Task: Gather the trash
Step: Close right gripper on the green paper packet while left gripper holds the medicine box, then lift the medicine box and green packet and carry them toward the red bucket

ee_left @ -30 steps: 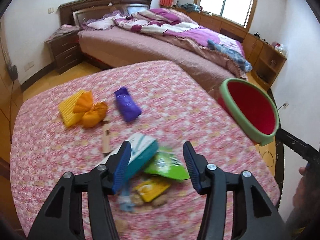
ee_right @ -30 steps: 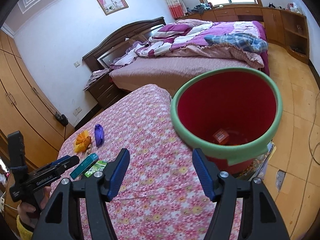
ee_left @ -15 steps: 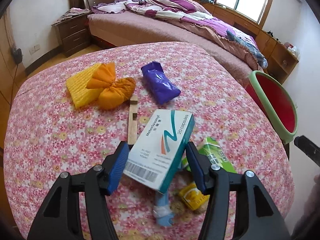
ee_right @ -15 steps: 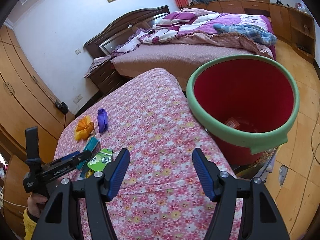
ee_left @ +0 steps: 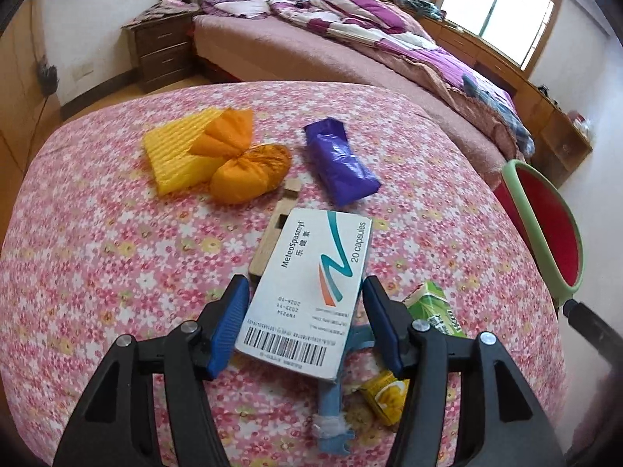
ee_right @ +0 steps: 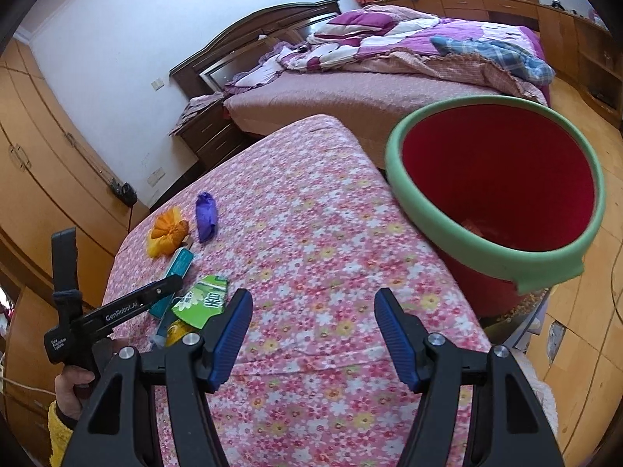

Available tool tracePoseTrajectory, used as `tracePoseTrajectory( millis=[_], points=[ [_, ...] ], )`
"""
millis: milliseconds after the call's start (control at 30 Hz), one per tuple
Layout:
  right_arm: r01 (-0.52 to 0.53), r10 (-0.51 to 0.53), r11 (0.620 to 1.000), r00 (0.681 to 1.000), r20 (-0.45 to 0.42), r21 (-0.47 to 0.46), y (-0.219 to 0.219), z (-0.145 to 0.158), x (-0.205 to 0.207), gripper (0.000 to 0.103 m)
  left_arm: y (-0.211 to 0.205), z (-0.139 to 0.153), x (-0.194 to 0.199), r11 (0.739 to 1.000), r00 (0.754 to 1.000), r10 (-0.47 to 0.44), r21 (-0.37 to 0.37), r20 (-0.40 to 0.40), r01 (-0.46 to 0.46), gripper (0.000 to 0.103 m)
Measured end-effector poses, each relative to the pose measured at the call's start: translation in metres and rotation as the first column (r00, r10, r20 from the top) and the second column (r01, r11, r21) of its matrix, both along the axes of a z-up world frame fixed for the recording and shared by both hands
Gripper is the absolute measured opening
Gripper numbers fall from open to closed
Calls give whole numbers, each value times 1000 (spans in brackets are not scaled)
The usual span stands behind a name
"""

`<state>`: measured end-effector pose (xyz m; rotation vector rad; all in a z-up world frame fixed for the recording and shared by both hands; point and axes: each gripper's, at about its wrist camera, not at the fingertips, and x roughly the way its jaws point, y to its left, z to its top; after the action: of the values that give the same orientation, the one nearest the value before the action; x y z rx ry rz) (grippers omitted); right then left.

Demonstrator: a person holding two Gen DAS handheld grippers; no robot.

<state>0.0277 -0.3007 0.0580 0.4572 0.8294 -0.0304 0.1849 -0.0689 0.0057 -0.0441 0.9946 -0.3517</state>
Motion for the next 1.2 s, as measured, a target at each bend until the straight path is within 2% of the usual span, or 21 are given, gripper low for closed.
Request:
tracePoseTrajectory(
  millis=[133,300,533,600,800,1000,1033,1100,1200],
  points=[
    [-34,34,999,999,4,5,10,1,6,68,18,7,-7,996,999,50,-71,4,-49,58],
    [-90,90,996,996,0,16,29,0,19,68,45,24,-26,985,989,138,-107,51,-132,58],
    [-183,185,982,982,-35,57,67,-14,45,68,75,27,-40,970,974,222,-114,49,-216,58],
    [-206,209,977,977,-48,58,80,-18,53,75,81,24,-42,966,971,236,-123,36,-230,58],
    [-227,225,974,969,-105,-9,109,-32,70,76,90,16,-47,960,968,250,-136,17,-246,58],
    [-221,215,974,971,-108,-41,118,-40,79,75,90,12,-48,958,970,245,-154,11,-240,58],
    [-218,213,975,971,-104,-40,118,-40,80,74,90,12,-49,959,970,242,-156,10,-238,58],
    [-206,203,978,975,-94,-32,117,-41,79,59,89,12,-50,959,971,238,-158,11,-234,58],
    [-203,201,979,976,-82,-17,114,-43,79,53,86,12,-51,961,972,233,-159,16,-228,58]
  ],
)
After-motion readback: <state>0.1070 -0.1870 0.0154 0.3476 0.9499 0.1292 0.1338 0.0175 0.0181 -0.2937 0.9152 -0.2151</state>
